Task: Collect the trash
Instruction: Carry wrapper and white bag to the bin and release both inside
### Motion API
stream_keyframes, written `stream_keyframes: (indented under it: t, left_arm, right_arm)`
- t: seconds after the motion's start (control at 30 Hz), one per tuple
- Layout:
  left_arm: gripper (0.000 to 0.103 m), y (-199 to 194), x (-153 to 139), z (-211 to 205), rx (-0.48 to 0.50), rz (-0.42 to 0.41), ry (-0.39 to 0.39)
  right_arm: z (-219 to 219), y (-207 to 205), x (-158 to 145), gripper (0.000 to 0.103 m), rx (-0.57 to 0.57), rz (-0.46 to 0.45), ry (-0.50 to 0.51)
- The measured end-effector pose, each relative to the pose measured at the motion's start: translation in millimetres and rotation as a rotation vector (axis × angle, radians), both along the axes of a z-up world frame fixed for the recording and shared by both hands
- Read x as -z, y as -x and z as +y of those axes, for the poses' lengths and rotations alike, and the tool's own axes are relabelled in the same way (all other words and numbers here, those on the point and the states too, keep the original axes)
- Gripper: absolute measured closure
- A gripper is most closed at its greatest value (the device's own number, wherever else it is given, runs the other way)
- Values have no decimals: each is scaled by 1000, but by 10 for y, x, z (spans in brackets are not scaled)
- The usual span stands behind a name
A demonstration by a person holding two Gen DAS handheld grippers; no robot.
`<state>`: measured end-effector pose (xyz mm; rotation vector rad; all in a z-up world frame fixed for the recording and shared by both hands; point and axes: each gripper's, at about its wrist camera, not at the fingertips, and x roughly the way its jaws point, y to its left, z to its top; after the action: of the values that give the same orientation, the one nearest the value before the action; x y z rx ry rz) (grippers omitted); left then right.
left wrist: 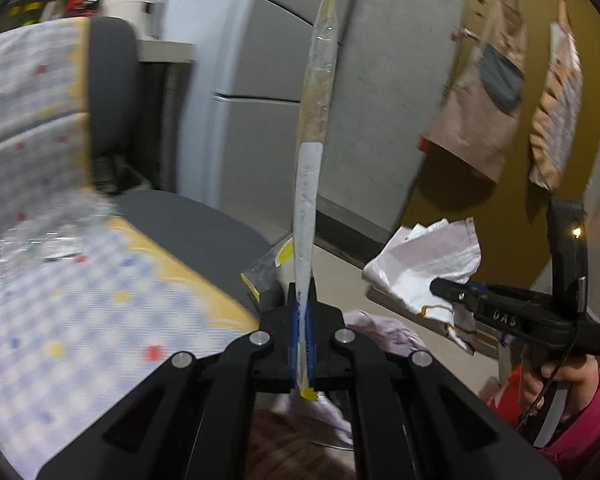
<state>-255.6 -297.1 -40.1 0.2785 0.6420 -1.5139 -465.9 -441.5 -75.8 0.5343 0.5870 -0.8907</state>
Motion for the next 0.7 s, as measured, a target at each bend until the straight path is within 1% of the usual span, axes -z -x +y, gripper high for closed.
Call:
stream_keyframes:
  t: [0.07,0.17,0.2,0.27,0.3,0.33,0.37,0.43,0.5,0.57,0.7]
  left_arm:
    - [102,145,67,-86,41,8,-10]
    - [102,319,151,-190,81,13,-35]
    - [102,357,177,-211,88,12,-43]
    - [102,412,222,-229,98,9,-57]
    - [102,415,236,-239,97,4,-62]
    - [102,429,254,-246,96,-1,-68]
    - [102,430,259,-257,95,-1,-73]
    - [102,419,279,-279,91,5,-82]
    - [102,438,287,-318,92,6,-89]
    - [102,459,305,-331,104,10,-92]
    - [102,572,356,-392,153,9,-104]
  right_arm:
    - [-59,187,164,84,54,19,-44]
    - [-163,359,415,83,120,44,-113]
    - [-193,414,484,80,132,43,-133]
    - [-282,504,641,70,161,37,-184]
    - [-337,529,725,60,177,31,-211]
    - [-382,544,787,54,185,25,-227]
    - [-415,555,846,53,197,25,-239]
    - [-444,536,882,52,203,27,-245]
    - [-537,498,866,50,209,34,-239]
    - [-522,515,842,49,215,32,-228]
    - [-452,621,720,49,237,-9,-195]
